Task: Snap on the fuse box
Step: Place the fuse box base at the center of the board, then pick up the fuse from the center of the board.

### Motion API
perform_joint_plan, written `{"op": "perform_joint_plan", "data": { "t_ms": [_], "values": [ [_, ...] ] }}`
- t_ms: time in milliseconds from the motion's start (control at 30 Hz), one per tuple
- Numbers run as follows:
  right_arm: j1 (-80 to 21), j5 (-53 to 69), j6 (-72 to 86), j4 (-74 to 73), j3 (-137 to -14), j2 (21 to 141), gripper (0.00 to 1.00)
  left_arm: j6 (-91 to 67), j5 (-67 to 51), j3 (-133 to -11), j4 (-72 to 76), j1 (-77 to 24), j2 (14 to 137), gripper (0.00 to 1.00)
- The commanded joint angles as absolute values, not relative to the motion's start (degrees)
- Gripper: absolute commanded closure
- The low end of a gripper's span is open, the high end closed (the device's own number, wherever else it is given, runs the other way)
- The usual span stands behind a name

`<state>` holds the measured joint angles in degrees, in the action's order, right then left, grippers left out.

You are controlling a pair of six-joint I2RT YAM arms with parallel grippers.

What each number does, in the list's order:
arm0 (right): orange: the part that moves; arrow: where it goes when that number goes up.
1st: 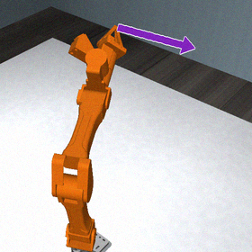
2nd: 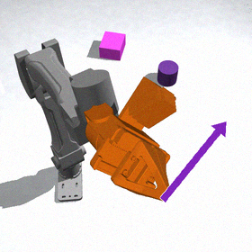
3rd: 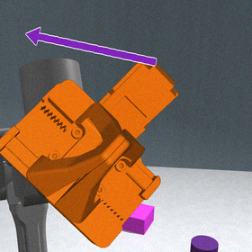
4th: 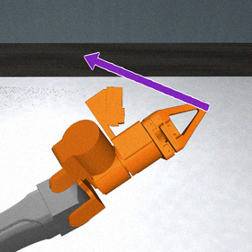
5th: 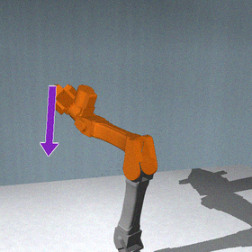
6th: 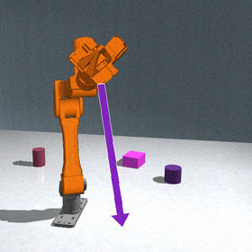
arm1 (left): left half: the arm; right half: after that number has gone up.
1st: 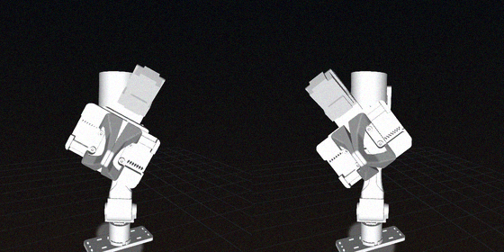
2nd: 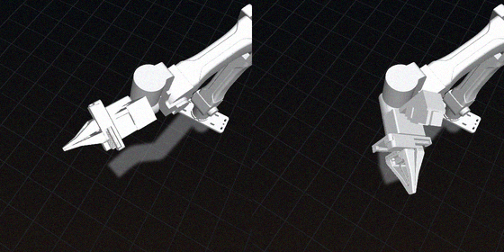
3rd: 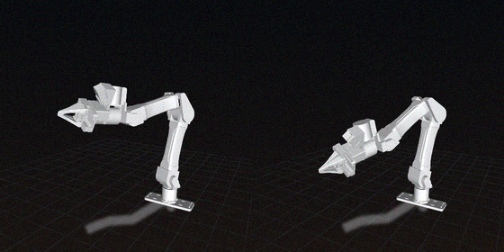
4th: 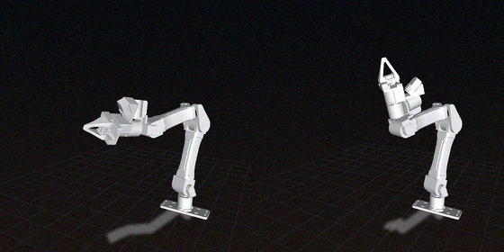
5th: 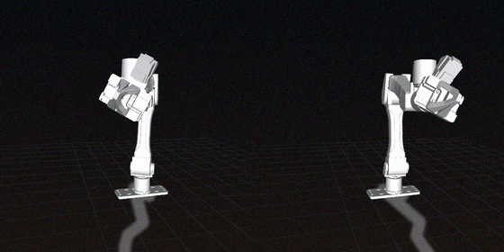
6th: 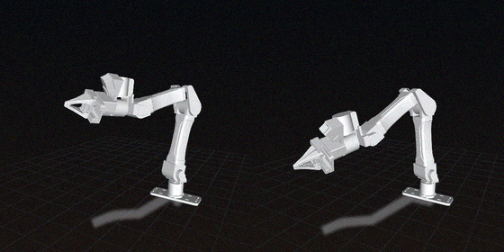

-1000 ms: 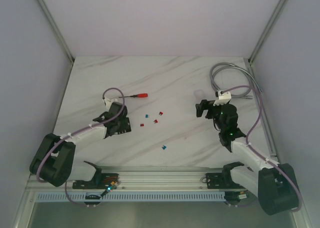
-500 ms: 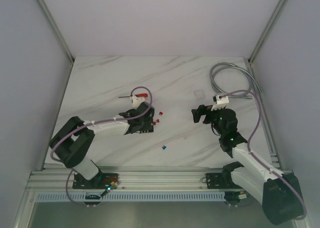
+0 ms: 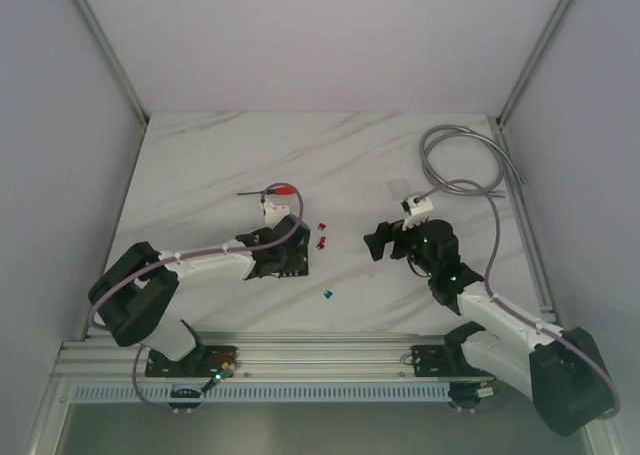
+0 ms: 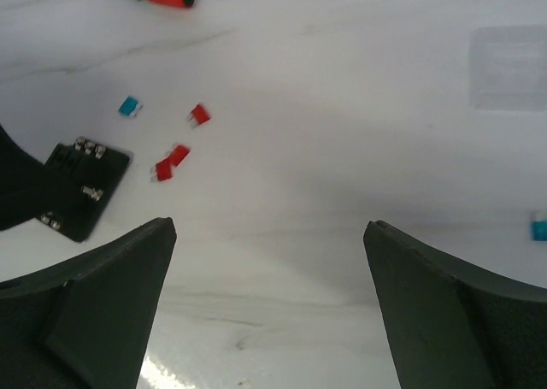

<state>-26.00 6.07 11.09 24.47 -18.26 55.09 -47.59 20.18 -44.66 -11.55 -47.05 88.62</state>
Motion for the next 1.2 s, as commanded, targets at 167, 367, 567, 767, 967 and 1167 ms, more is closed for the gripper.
{"op": "perform_joint_plan", "data": {
  "t_ms": [167,367,567,767,967,1167],
  "values": [
    [-33.13,14.79,9.17,23.86,-21.71,60.8,0.0,-51.08,16.41,-40.16,-16.27,-48.29,87.57,0.31],
    [-37.4,25.67,10.49,24.82,-22.56,66.01,0.06,-48.62,16.16,-41.77,-16.56,-47.46,84.75,0.0],
    [-43.33,32.02,12.23,25.1,-23.6,71.56,0.21,-46.3,13.44,-41.61,-16.58,-43.04,80.49,0.0],
    [-47.88,35.45,13.78,25.16,-25.53,78.38,0.45,-44.7,11.69,-38.19,-16.57,-36.7,73.59,0.0],
    [-49.08,38.01,12.97,24.0,-28.52,85.38,0.59,-43.45,10.08,-35.97,-16.61,-32.8,70.6,0.0],
    [-47.83,33.76,7.71,17.31,-32.51,91.06,0.64,-42.89,9.72,-35.36,-16.53,-32.09,70.05,0.0]
  ]
}}
